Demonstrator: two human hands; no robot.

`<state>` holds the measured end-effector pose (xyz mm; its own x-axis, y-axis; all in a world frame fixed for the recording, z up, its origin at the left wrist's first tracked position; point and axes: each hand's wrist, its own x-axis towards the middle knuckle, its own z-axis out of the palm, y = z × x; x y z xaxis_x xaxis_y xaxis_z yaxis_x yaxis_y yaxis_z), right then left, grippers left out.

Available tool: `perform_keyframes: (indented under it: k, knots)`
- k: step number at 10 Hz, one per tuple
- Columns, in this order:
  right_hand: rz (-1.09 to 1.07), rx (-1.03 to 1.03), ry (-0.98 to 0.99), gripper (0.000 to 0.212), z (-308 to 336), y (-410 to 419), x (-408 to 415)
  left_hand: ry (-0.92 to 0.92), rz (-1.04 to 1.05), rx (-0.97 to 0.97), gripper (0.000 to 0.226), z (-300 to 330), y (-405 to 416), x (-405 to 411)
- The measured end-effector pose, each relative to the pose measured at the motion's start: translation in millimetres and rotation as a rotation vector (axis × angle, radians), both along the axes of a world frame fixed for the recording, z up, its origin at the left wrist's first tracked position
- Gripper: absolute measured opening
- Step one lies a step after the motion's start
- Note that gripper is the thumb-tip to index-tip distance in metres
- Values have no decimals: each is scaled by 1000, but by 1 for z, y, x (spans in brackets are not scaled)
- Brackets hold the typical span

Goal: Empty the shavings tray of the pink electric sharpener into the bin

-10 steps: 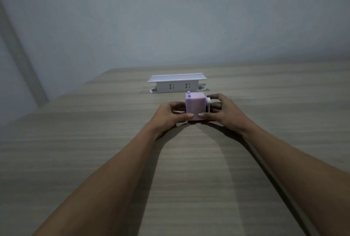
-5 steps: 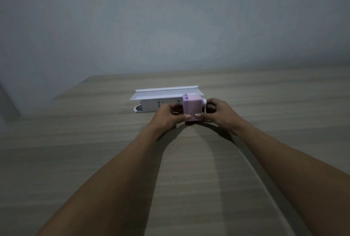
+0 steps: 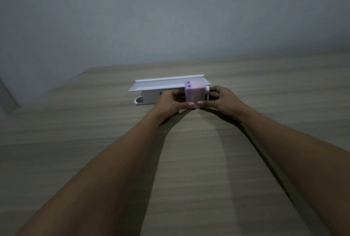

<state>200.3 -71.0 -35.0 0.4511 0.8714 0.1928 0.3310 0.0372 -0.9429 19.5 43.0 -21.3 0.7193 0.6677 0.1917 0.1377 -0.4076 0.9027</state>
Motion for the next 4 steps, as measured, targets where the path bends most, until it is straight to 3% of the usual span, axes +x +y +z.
perform_keyframes:
  k: [2,4]
  knots:
    - [9,-15,12,75,2,-3,-6,76,-2,-1,56,4,-6,-1]
    - [-205,-35,-27,99,8,-19,-25,152,99,11,58,14,-28,-8]
